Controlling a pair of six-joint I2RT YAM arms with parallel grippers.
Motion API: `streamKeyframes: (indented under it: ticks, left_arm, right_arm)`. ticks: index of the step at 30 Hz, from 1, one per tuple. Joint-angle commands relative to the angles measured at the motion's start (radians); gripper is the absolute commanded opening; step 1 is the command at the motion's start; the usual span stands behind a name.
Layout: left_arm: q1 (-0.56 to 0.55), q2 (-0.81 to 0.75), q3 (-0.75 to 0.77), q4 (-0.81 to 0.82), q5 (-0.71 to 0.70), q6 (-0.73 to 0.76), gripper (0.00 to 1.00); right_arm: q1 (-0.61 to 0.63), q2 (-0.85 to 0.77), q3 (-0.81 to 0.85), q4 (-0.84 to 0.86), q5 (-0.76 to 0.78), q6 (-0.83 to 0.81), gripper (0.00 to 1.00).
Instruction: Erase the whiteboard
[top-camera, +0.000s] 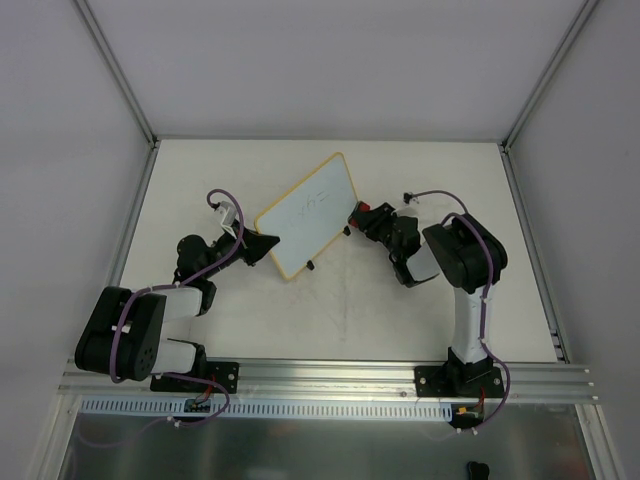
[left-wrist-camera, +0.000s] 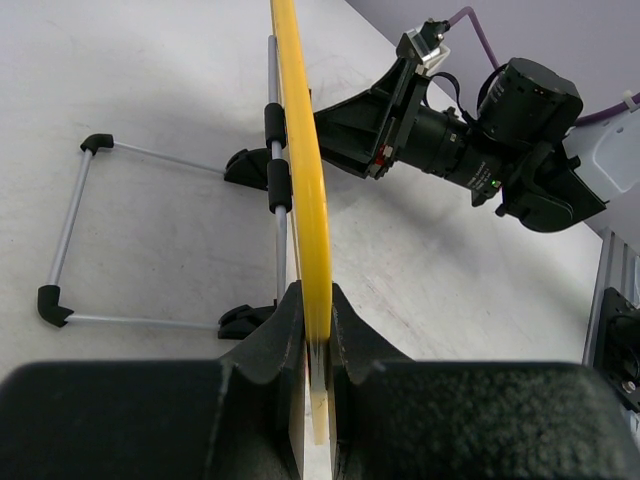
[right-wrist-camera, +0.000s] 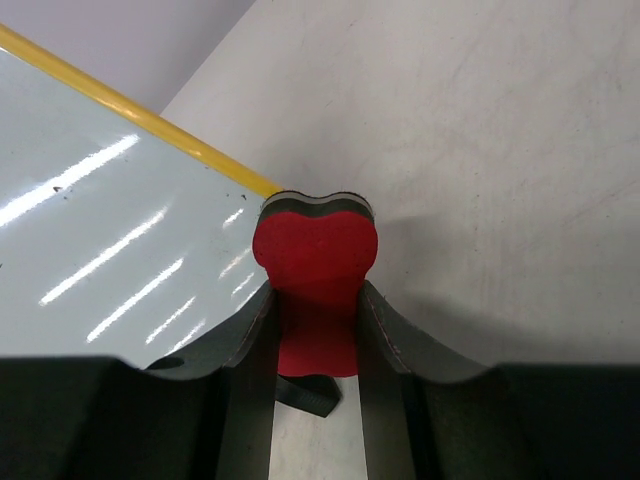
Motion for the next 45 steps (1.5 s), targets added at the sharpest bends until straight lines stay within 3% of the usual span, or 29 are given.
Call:
streamKeyframes:
  ticks: [1, 12, 18, 22, 34, 45]
  left_arm:
    - [-0.032, -0.048, 0.003, 0.111, 0.147, -0.046, 0.00]
    - [-0.032, -0.039, 0.002, 0.098, 0.139, -0.025, 0.00]
    - [-0.032, -0.017, 0.005, 0.092, 0.130, -0.008, 0.00]
    - [-0.032, -0.007, 0.007, 0.100, 0.125, -0.005, 0.00]
    - [-0.032, -0.014, 0.011, 0.059, 0.102, 0.046, 0.00]
    - [-0.032, -0.016, 0.014, 0.046, 0.107, 0.052, 0.00]
  right_arm:
    - [-0.007, -0.011, 0.039, 0.195, 0.042, -0.030, 0.00]
    - [0.001, -0.097, 0.084, 0.094, 0.027, -0.145, 0.00]
    - [0.012, -0.183, 0.202, -0.193, -0.132, -0.249, 0.00]
    - [0.038, -0.241, 0.263, -0.412, -0.146, -0.329, 0.00]
    - [0.062, -0.272, 0.385, -0.763, -0.145, -0.501, 0.00]
    - [0.013, -0.238, 0.470, -0.874, -0.231, -0.538, 0.00]
